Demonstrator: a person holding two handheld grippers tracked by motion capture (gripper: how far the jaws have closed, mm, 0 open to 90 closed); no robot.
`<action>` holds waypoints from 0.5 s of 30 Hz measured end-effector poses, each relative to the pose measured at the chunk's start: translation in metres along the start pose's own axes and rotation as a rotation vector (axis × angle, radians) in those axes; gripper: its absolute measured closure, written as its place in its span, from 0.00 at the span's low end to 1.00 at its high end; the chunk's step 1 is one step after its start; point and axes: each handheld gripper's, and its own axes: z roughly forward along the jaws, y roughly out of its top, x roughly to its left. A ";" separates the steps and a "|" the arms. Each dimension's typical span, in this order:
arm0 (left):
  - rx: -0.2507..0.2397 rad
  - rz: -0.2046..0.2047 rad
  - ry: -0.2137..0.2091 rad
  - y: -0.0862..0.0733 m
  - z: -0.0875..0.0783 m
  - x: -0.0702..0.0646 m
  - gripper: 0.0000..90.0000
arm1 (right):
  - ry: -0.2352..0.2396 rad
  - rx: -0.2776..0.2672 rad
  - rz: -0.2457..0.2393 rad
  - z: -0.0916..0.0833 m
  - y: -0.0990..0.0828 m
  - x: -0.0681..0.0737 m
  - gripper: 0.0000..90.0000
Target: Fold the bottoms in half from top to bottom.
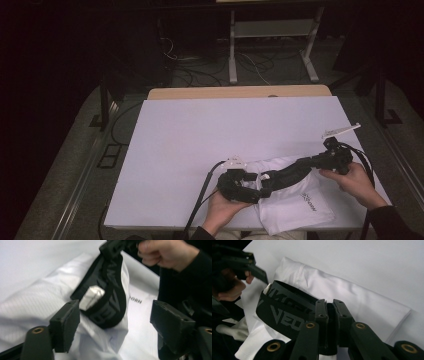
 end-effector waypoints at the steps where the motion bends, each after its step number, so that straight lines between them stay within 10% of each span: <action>1: -0.015 -0.002 -0.007 0.002 -0.001 0.001 0.21 | 0.004 0.002 -0.002 0.000 -0.001 0.000 0.90; 15: -0.082 -0.036 0.012 0.013 -0.004 0.020 0.13 | 0.036 0.004 0.004 -0.008 -0.017 0.006 0.90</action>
